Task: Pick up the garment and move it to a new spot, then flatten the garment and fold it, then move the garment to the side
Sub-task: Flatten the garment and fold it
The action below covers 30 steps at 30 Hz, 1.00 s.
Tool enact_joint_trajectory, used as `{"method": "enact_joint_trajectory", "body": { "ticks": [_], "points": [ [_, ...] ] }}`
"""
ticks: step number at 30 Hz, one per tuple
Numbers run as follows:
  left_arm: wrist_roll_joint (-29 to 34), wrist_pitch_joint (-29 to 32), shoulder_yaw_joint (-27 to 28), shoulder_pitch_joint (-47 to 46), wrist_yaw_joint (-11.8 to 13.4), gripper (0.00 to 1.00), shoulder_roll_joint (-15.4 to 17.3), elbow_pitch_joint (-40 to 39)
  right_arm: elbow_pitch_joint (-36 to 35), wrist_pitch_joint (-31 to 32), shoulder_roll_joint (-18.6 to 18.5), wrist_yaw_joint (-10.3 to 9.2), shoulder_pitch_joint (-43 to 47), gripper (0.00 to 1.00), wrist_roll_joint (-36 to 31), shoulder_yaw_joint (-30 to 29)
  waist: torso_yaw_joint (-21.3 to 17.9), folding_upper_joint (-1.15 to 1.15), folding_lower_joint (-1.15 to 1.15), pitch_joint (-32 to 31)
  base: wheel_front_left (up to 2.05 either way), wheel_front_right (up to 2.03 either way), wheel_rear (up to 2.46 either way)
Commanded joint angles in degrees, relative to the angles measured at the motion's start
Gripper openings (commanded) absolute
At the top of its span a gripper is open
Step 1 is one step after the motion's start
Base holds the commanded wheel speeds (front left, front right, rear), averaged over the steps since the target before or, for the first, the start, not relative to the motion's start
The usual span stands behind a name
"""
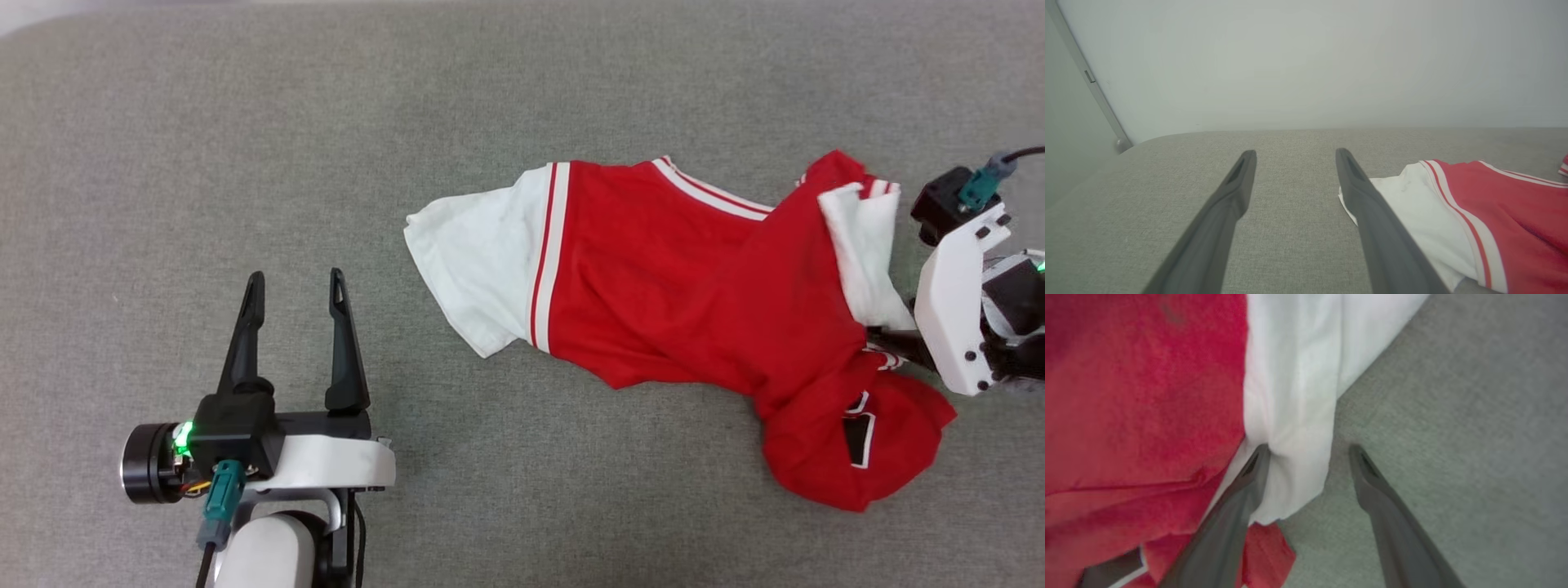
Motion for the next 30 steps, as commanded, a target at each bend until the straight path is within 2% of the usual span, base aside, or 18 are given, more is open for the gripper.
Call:
{"method": "enact_joint_trajectory", "body": {
  "ticks": [1,7,8,9,11,16,20,23,25,28,30],
  "points": [
    [-0.19,-0.15,-0.26,-0.84,0.11,1.0,-0.08,0.0,1.89,-0.08,1.64,-0.03,2.37,1.0,-0.14,0.56,0.64,0.0,0.0,1.05,0.0,0.0,0.0],
    [-0.25,-0.15,0.01,-1.57,0.16,1.0,-0.1,0.54,4.96,-2.45,6.05,-0.05,8.33,1.0,-1.1,2.3,0.9,0.0,0.0,1.43,0.0,0.0,0.0],
    [-0.19,-0.15,0.14,-1.48,0.18,1.0,-0.11,0.7,4.96,-3.54,6.06,-0.05,8.04,0.33,-1.66,2.36,0.77,0.0,0.0,1.14,0.0,0.0,0.0],
    [-0.09,-0.15,0.3,-1.33,0.23,1.0,-0.12,0.89,4.81,-5.22,5.95,-0.05,7.52,0.0,-2.13,2.15,0.58,0.0,0.0,0.73,0.0,0.0,0.0],
    [0.09,-0.15,0.66,-0.85,0.3,1.0,-0.12,1.13,4.29,-8.01,5.1,-0.05,6.22,0.0,-2.09,1.36,0.06,0.0,0.0,-0.34,0.0,0.0,0.0],
    [0.16,-0.15,1.11,0.59,0.44,1.0,-0.12,1.22,0.7,-16.12,0.09,-0.05,3.36,0.0,-2.19,-1.49,-1.42,0.0,0.0,-3.07,0.0,0.0,0.0],
    [0.14,-0.15,1.54,1.69,0.45,1.0,-0.11,0.96,-1.9,-20.57,-3.43,-0.04,5.09,0.0,-0.28,-3.66,-2.5,0.0,0.0,-4.37,0.0,0.0,0.0],
    [0.11,-0.15,1.6,2.05,0.47,1.0,-0.11,0.73,-1.28,-22.98,-5.64,-0.04,7.85,0.0,2.29,-5.34,-2.93,0.0,0.0,-4.6,0.0,0.0,0.0],
    [-0.04,-0.15,1.58,2.24,0.42,1.0,-0.11,0.68,0.57,-24.55,-6.15,-0.04,10.34,0.0,4.85,-6.82,-3.03,0.0,0.0,-4.49,0.0,0.0,0.0],
    [-0.18,-0.15,1.33,2.25,0.22,1.0,-0.13,0.73,5.35,-27.4,-4.92,-0.04,14.99,0.0,11.29,-10.06,-2.93,0.0,0.0,-4.13,0.0,0.0,0.0],
    [-0.19,-0.15,1.33,2.2,0.18,1.0,-0.12,0.76,7.25,-28.25,-4.4,-0.04,16.42,0.0,12.7,-10.79,-2.86,0.0,0.0,-3.99,0.0,0.0,0.0]
  ]
}}
